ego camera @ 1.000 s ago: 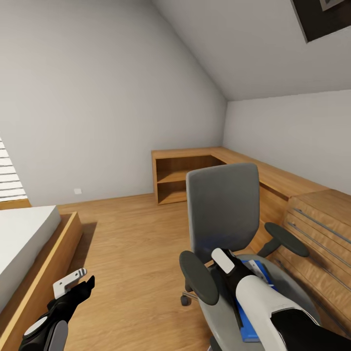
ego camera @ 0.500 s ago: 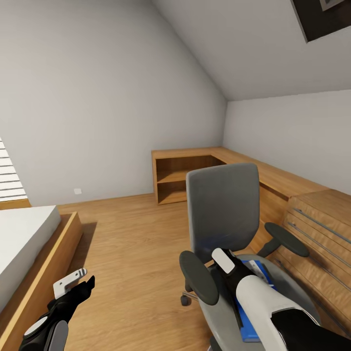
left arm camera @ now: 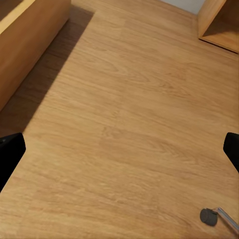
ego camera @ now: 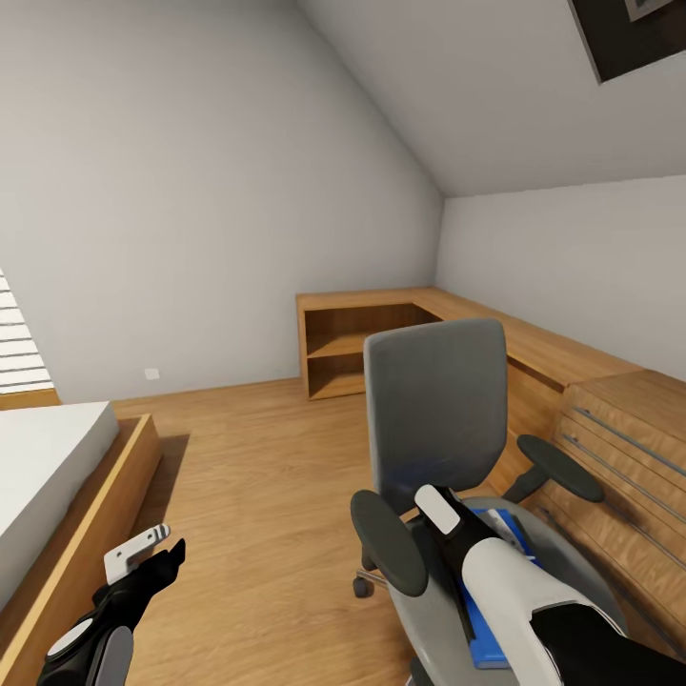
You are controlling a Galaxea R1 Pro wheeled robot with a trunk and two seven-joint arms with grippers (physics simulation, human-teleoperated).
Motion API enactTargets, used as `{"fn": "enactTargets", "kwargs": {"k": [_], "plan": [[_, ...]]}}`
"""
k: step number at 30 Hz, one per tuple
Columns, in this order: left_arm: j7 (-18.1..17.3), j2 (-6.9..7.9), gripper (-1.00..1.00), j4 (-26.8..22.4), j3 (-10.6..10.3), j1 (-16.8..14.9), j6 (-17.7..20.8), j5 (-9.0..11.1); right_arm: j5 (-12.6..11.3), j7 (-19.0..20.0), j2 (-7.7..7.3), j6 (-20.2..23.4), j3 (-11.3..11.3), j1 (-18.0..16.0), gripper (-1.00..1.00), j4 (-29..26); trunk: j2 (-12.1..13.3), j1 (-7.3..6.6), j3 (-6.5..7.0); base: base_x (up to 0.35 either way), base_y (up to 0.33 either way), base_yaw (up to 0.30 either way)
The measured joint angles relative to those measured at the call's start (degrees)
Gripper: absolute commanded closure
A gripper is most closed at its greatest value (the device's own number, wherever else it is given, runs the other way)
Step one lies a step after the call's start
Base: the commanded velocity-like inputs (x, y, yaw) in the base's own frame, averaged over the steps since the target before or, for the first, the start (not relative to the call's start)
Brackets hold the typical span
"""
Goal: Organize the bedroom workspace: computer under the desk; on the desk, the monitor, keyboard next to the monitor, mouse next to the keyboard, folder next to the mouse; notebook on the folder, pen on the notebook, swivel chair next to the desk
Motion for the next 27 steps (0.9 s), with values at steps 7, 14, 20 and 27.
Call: {"fn": "enactTargets", "kwargs": {"k": [7, 14, 20, 27], "plan": [[0.0, 0.02, -1.00, 0.0, 0.1, 0.0, 0.1, 0.0, 0.0, 0.0, -0.02, 2.1, -0.3, 0.0, -1.00, 0.0, 0.0, 0.00, 0.00, 0.000, 0.000, 0.000], [0.0, 0.03, -1.00, 0.0, 0.3, 0.0, 0.1, 0.0, 0.0, 0.0, -0.03, 4.8, -2.6, 0.0, -1.00, 0.0, 0.0, 0.00, 0.00, 0.000, 0.000, 0.000], [0.0, 0.05, -1.00, 0.0, 0.4, 0.0, 0.1, 0.0, 0.0, 0.1, -0.04, 5.2, -3.0, 0.0, -1.00, 0.0, -0.4, 0.21, -0.18, 0.000, 0.000, 0.000], [0.0, 0.02, -1.00, 0.0, 0.4, 0.0, 0.1, 0.0, 0.0, 0.5, -0.03, 5.3, -3.0, 0.0, -1.00, 0.0, -1.6, 0.88, -0.72, 0.000, 0.000, 0.000]]}}
